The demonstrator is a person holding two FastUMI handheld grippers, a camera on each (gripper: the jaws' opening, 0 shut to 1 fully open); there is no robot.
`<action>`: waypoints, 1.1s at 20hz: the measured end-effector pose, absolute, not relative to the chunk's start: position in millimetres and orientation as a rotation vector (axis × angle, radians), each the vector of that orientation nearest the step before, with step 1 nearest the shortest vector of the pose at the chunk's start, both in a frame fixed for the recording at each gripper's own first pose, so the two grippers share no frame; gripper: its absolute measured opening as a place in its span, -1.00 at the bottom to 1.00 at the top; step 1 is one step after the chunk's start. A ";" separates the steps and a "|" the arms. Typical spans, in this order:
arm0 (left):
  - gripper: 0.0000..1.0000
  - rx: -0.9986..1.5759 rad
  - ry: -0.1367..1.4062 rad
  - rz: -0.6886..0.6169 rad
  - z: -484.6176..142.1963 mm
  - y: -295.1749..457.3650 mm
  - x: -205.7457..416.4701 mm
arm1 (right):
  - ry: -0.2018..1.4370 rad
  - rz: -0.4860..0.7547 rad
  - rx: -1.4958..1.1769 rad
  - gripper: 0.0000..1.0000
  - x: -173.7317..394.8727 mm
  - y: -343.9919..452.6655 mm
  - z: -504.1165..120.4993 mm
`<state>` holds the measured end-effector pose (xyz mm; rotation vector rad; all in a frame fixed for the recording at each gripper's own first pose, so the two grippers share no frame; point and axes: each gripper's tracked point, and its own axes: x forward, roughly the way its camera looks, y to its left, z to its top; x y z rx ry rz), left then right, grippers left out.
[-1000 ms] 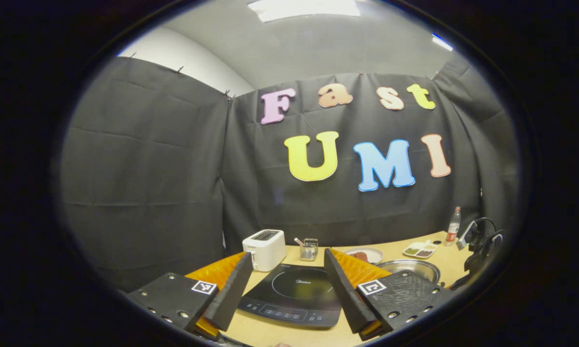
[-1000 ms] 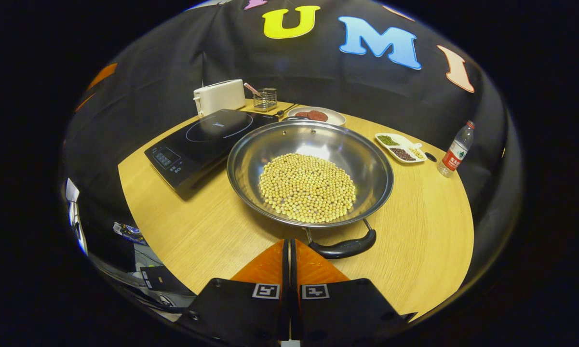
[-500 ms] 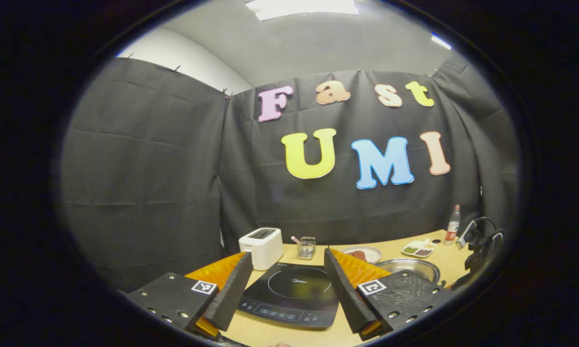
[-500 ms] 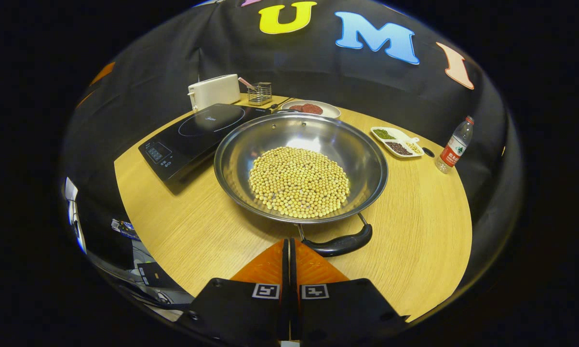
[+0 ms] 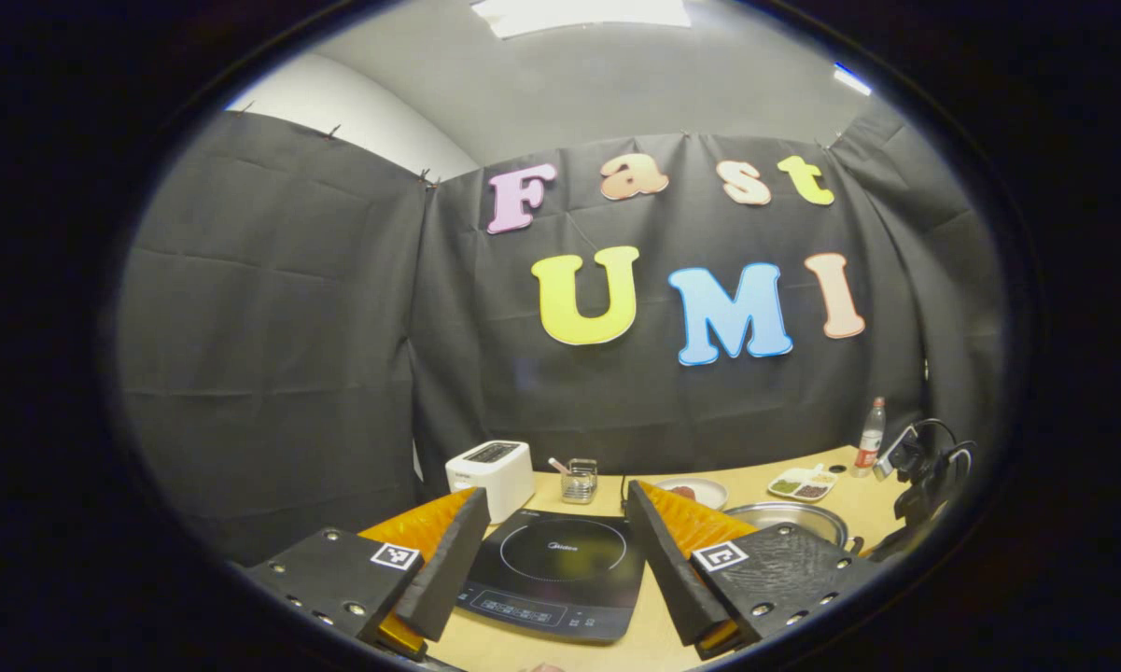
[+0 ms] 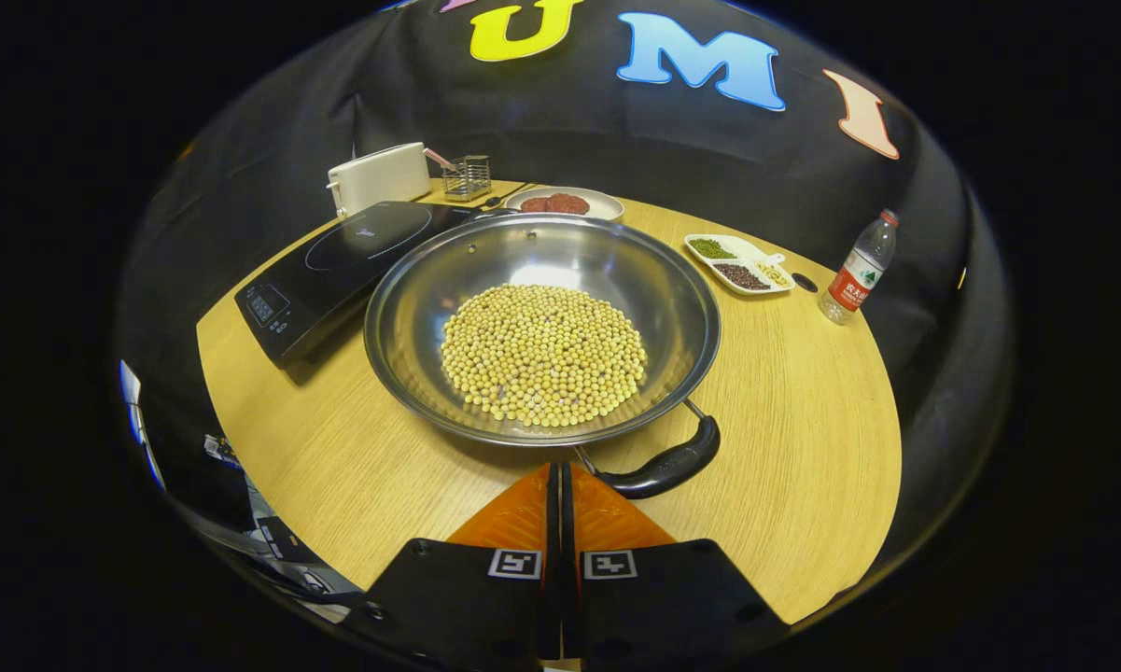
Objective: First push the handle of the pot to place it horizontally, then grasp the pot with both hands and set it on the induction cooktop.
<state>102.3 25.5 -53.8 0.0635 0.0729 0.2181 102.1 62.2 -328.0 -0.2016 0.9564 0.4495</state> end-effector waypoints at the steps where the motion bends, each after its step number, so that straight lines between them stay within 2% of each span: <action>1: 0.76 0.061 0.074 0.218 -53.9 24.4 102.4 | 0.955 0.446 -0.207 -0.99 105.1 59.6 -328.8; 4: 0.81 0.055 0.077 0.224 -57.4 22.2 105.0 | 0.952 0.429 -0.216 -0.95 115.8 50.1 -329.9; 6: 0.81 0.052 0.079 0.229 -59.1 20.7 106.4 | 0.953 0.421 -0.222 -0.99 121.7 43.5 -330.6; 13: 0.76 0.044 0.088 0.256 -63.4 19.8 113.2 | 0.942 0.409 -0.273 -0.95 139.3 26.7 -335.1; 15: 0.84 0.046 0.089 0.258 -63.8 17.2 115.5 | 0.937 0.396 -0.279 -0.99 147.2 20.7 -336.1; 22: 0.76 0.059 0.095 0.263 -69.6 -1.4 126.4 | 0.914 0.367 -0.236 -0.95 167.9 6.7 -339.2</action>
